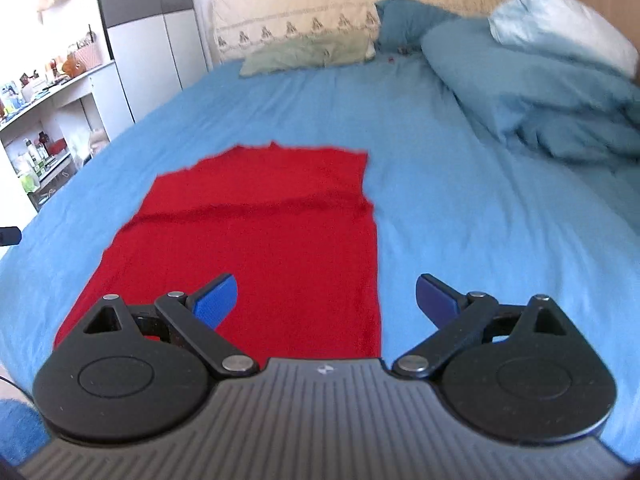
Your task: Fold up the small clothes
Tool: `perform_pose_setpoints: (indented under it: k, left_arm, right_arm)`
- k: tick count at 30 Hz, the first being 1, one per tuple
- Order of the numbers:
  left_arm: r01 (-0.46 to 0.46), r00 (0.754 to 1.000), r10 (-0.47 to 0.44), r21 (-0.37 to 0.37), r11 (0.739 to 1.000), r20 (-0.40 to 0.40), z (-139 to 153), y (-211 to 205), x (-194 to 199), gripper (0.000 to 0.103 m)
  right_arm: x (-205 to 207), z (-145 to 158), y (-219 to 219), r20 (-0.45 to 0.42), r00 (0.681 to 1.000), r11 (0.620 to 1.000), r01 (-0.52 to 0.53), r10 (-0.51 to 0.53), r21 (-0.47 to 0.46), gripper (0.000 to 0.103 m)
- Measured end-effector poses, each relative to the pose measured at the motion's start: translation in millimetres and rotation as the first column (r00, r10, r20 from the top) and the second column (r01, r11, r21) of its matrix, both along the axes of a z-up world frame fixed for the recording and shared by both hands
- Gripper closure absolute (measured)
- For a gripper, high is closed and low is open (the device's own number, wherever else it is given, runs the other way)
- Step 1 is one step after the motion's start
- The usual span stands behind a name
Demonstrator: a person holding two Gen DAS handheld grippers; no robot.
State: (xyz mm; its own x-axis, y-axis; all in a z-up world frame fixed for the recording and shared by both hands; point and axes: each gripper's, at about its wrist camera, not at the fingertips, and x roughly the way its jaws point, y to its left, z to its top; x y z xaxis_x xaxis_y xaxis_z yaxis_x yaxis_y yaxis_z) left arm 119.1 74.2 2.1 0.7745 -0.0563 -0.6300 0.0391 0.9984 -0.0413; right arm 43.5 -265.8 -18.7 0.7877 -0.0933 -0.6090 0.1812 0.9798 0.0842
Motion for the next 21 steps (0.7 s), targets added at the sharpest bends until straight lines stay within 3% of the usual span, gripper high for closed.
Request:
perform_pose_setpoints:
  k: [8,12,16,21]
  left_arm:
    - [-0.015,0.993,0.010,-0.038,0.999,-0.119,-61.6,17.4,-44.0,0.002]
    - [-0.011,0.990,0.009,-0.018,1.000,-0.141,-89.5,17.2,-54.7,0.005]
    - [-0.024,0.985,0.022,-0.010,1.000,-0.170,-112.6,18.7,-55.1,0.017]
    - [-0.058,0.980,0.050,-0.033,0.998,-0.195,-136.5,25.8,-52.4,0.035]
  right_arm:
    - [-54.4,-47.3,21.9,-0.071,0.996,0.997,0.063,-0.060,0.041,0.000]
    - [-62.5,-66.0,25.9,-0.091,0.993,0.996,0.076,-0.072,0.043,0.000]
    - [-59.8,-86.1,23.3,-0.119,0.987,0.992,0.118,-0.112,0.048,0.001]
    - [-56.2,-106.8,19.0,-0.141,0.978,0.986,0.159,-0.151,0.051,0.012]
